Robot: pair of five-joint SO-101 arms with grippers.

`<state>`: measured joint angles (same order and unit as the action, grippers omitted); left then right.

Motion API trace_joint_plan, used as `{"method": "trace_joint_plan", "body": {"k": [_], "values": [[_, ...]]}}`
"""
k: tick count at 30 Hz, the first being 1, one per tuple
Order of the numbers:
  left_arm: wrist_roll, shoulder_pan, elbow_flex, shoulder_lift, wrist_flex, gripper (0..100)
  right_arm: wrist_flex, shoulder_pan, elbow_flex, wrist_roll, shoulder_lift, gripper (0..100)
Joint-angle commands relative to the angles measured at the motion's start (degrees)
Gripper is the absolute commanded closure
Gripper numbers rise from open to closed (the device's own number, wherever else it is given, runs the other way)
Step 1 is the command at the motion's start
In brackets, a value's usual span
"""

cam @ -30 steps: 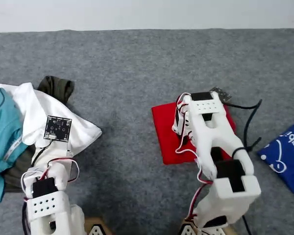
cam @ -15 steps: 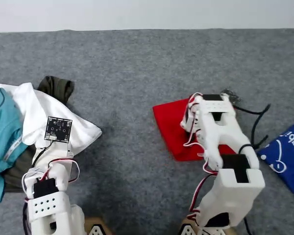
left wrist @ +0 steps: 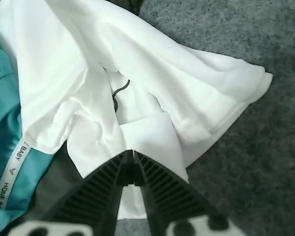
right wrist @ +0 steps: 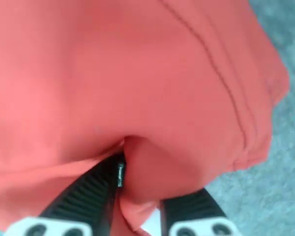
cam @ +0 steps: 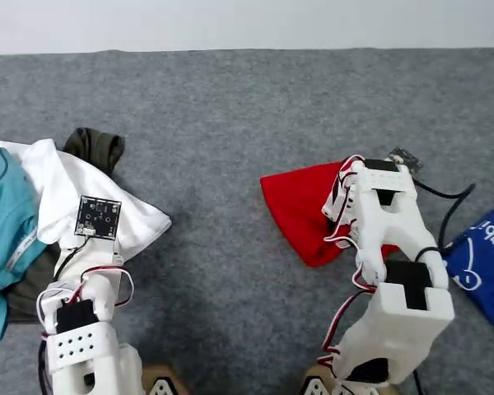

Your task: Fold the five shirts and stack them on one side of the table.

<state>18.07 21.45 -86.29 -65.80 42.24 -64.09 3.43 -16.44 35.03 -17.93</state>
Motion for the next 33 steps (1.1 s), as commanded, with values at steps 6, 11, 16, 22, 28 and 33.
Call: {"method": "trace_joint_plan", "body": {"k": [6, 11, 16, 22, 28, 33], "values": [[-0.5, -1.4, 0.3, -0.4, -1.5, 100, 4.8, 2.6, 6.9, -39.4, -1.7, 98.9], [-0.5, -2.3, 0.3, -0.4, -1.5, 100, 5.1, 5.7, 10.2, -61.4, -1.7, 98.9], [-0.5, -2.3, 0.3, -0.4, -1.5, 100, 6.8, 8.7, 10.5, -77.0, -2.1, 98.9], [-0.5, -2.3, 0.2, -0.3, -1.5, 100, 6.5, 8.8, 10.7, -81.1, 0.4, 95.3], [-0.5, -2.4, 0.2, -0.3, -1.5, 100, -4.4, 8.9, 10.9, -68.7, 7.3, 64.0], [-0.5, -2.4, 0.2, -0.2, -1.5, 100, -12.7, 7.5, 11.0, -63.5, 14.5, 59.3]]}}
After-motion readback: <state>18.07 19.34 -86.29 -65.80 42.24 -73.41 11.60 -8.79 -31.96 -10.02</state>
